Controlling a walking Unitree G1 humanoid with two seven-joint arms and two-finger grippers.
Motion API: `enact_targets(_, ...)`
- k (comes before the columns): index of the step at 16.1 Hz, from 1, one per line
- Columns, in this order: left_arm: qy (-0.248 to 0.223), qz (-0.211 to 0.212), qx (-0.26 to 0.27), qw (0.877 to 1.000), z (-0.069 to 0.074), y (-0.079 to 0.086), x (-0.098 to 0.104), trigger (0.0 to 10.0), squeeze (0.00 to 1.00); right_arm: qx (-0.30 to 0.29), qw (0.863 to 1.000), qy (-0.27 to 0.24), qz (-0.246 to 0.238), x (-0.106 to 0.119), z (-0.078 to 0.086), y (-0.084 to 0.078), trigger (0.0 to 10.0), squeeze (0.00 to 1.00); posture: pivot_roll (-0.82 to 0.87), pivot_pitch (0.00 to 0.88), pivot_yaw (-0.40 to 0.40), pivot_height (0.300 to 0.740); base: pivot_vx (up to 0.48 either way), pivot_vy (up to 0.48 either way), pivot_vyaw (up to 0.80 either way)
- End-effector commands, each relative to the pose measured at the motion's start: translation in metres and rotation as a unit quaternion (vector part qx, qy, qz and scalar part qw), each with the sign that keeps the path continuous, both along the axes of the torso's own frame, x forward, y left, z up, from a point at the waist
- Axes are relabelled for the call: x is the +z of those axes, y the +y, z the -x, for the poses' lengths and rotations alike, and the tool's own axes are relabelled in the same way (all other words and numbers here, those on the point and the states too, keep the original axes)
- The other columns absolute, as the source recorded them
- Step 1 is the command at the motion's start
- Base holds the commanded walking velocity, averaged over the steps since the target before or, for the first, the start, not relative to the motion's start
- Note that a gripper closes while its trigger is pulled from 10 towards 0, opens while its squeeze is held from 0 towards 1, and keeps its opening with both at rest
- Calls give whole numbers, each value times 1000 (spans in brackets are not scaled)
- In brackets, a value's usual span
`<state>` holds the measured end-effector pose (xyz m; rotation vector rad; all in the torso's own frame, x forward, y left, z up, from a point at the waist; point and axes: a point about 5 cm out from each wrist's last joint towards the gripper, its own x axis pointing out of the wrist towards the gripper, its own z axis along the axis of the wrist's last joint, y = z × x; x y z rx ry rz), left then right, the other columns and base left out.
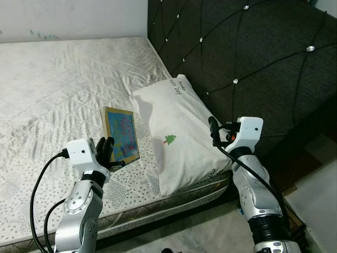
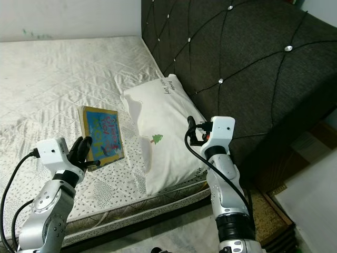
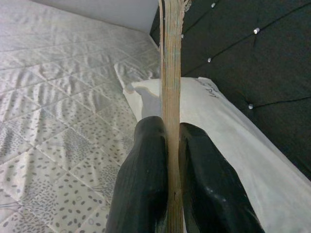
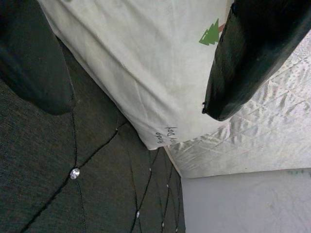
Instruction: Clean up the room
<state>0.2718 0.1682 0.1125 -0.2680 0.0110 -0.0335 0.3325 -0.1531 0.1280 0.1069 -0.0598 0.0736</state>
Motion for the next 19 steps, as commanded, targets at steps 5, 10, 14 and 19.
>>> enact_targets(5,-24,2,-5,1000,-1,-3,9,10000,0,-3,1000,-1,3,1,0,-4,10000,0,-38,114,-79,740,0,0,-104)
enact_targets(10,-21,-4,14,1000,9,4,10,10000,0,13,1000,15,4,-8,10,-3,10000,0,-26,171,-97,740,0,0,0)
enact_targets(14,-17,-8,28,999,21,12,12,10000,0,68,998,-6,13,-1,21,16,10000,0,-22,204,-100,740,0,0,0)
enact_targets(19,-11,-17,42,999,26,21,13,10000,0,66,998,13,8,-8,26,13,10000,0,-14,230,-103,713,0,0,0)
